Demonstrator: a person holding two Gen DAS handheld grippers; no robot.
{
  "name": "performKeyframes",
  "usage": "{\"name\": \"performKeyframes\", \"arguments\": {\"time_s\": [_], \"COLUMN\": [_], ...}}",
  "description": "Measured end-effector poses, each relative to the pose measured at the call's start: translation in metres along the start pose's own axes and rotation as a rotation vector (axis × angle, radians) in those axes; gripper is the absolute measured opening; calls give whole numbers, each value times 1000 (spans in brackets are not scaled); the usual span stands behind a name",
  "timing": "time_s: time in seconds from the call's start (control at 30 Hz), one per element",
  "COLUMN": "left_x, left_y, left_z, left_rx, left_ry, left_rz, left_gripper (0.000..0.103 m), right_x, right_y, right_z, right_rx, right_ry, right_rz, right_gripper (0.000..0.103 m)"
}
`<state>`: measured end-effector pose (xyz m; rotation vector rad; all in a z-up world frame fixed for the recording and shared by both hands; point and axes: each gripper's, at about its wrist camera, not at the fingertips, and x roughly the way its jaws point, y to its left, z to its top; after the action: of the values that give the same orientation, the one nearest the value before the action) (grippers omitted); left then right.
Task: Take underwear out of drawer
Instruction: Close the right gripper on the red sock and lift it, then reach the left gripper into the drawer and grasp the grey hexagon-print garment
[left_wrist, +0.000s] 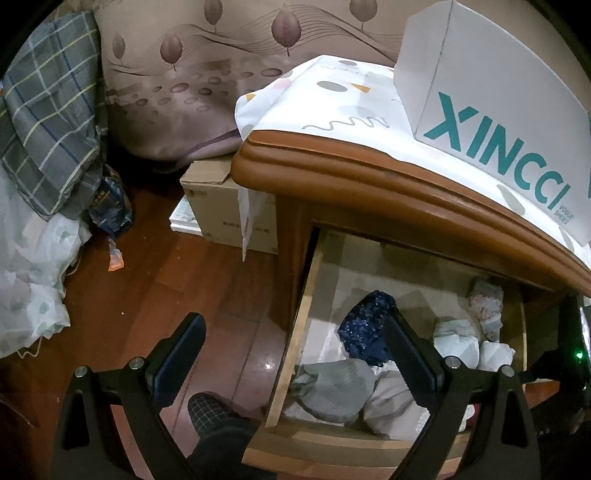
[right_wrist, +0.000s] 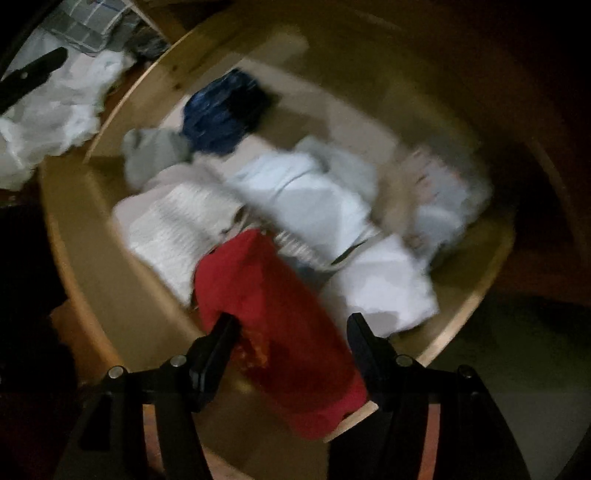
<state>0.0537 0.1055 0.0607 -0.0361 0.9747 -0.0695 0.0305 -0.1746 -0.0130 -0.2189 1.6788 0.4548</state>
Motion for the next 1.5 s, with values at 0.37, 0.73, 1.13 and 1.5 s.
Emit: {"name": "performKeyframes", "arguments": {"time_s": [0.37, 0.73, 1.13, 1.5], "left_x": [1, 7, 15, 31], "left_y": [-17, -37, -52, -103], "left_z": [-3, -10, -18, -46], "left_rx": [81, 182, 229, 375], "left_ry": [4, 26, 78, 261], "left_rz": [-7, -15, -59, -220], "left_gripper": [96, 96, 96, 101], "right_x": [39, 44, -28, -31], "right_y": [-17, -30, -62, -80], "right_z": [19, 13, -22, -42], "right_rx": [-14, 39, 239, 397], "right_ry": [84, 46, -360, -538], "right_rz": [102, 164, 78, 136], "right_gripper": [71, 40, 33, 33]}}
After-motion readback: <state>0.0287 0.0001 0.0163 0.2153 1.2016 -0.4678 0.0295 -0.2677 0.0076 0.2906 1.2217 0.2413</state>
